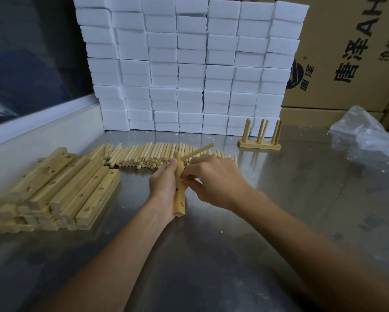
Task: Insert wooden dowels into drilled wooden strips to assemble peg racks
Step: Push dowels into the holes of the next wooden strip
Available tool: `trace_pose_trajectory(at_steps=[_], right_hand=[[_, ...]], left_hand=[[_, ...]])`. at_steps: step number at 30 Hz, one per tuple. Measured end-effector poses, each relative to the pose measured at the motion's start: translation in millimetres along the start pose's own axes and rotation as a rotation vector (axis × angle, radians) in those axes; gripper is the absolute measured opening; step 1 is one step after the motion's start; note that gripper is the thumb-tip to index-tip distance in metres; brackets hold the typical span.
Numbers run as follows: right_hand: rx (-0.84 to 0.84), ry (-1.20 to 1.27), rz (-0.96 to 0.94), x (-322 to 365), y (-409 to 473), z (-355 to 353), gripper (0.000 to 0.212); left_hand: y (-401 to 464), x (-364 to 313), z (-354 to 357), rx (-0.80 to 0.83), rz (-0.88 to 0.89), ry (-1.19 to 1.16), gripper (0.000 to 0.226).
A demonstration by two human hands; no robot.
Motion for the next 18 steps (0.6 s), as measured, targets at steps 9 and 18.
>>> trace_pose_trajectory(at_steps=[9,18], right_hand=[[0.085,-0.080,-0.111,6.9,7.3,4.9,0.009],[0.129,-0.054,-0.069,6.7,19.0,8.6,0.012]], left_hand=[[1.5,-1.8,-1.9,-0.027,0.036,0.038,0.024],[2.2,-1.7,-3.2,-0.029,0.030,0.008,0.023]])
Point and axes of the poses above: each hand's wrist, its own y-axis towards the middle knuckle, its own z-axis out of the palm, x = y × z, the point moved 9 cm from there along y, towards the middle knuckle, and after that the axes turned 3 degrees about z, right-handed, at the moved point
